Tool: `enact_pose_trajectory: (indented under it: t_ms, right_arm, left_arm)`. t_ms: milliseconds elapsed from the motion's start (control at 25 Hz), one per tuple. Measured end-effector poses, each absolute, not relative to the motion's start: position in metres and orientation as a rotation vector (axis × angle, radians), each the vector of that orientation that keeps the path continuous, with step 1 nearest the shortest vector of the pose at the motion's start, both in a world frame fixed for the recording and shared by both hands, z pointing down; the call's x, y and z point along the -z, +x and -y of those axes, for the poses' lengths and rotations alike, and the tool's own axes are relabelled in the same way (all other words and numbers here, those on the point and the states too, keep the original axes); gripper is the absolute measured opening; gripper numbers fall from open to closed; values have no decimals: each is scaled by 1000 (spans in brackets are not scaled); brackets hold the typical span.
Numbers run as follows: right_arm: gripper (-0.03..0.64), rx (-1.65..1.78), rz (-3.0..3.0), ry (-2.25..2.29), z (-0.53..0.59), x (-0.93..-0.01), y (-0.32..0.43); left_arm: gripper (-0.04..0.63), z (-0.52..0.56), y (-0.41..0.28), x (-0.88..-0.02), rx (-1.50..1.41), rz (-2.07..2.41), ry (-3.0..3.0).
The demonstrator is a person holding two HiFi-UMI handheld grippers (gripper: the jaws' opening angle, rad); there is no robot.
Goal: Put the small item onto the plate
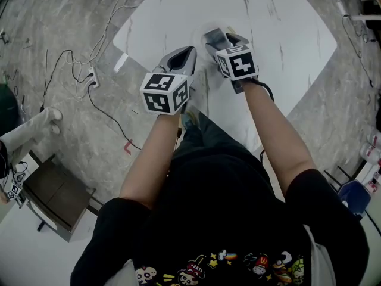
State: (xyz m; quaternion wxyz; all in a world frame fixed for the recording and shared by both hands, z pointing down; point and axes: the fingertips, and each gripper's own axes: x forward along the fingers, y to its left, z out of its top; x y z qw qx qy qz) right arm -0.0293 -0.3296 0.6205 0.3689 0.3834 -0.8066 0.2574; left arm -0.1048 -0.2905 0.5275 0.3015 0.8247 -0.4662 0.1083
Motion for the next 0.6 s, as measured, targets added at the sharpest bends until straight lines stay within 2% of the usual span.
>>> enact_pose_trajectory:
  t_ms: [120,240,360,440,600]
  right_arm:
    - [309,-673,2099,1025,329,-602,-25]
    - [244,-670,2132,1099,327,-572,-16]
    - [127,-629,2169,1201,324,-537,-2]
    - [21,-589,2188,1272,322,-515,6]
    - [20,-557,2242,1351,314,-482,13]
  left_arm:
    - [0,291,-106,-520,-291,1236,2202]
    - [0,290,-105,-510,-295,1231,2230]
    - [0,286,-102,-501,-295,1231,2252]
    - [0,284,-100,-492,-295,1227,2273]
    - [0,279,-96,-475,-298,1216,2320]
